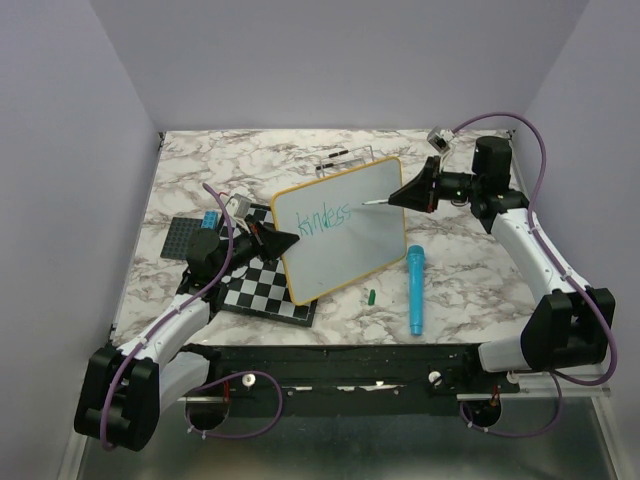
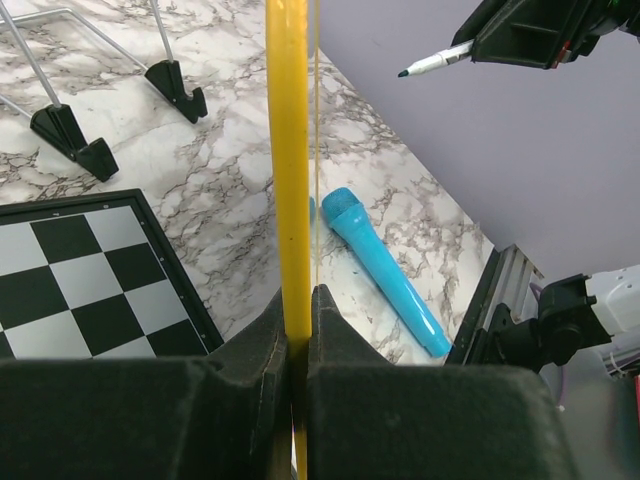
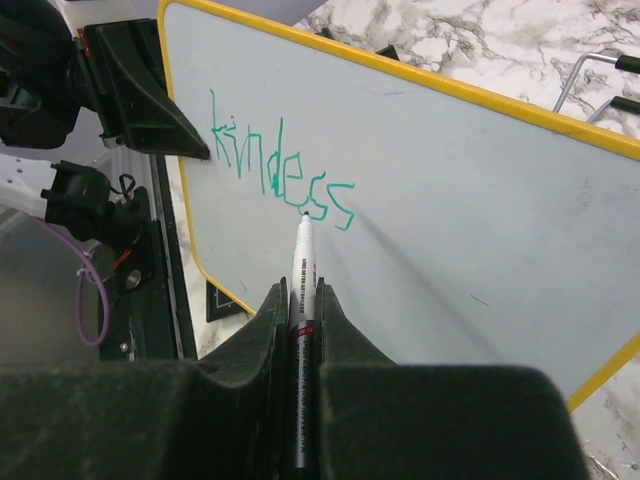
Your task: Write a sentence on the whiteboard
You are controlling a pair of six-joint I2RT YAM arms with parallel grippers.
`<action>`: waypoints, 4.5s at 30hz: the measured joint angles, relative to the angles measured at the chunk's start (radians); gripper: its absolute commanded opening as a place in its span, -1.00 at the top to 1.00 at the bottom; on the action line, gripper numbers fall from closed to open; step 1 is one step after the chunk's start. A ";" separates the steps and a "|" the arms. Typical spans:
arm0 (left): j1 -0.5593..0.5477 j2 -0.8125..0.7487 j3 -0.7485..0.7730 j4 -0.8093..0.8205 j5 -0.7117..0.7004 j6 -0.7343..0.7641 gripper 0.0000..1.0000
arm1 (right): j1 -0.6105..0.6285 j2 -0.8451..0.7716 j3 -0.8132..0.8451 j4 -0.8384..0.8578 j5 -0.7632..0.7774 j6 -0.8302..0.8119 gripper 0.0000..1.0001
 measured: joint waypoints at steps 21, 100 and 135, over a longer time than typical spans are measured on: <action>-0.001 -0.006 0.000 -0.002 0.000 0.000 1.00 | -0.013 0.000 -0.023 0.004 -0.003 -0.024 0.99; -0.006 -0.013 0.000 -0.014 0.000 0.000 1.00 | -0.003 0.098 -0.069 0.199 0.060 -0.035 0.99; -0.007 -0.013 0.000 -0.015 -0.001 -0.008 1.00 | 0.040 0.120 -0.076 0.206 0.047 -0.009 0.99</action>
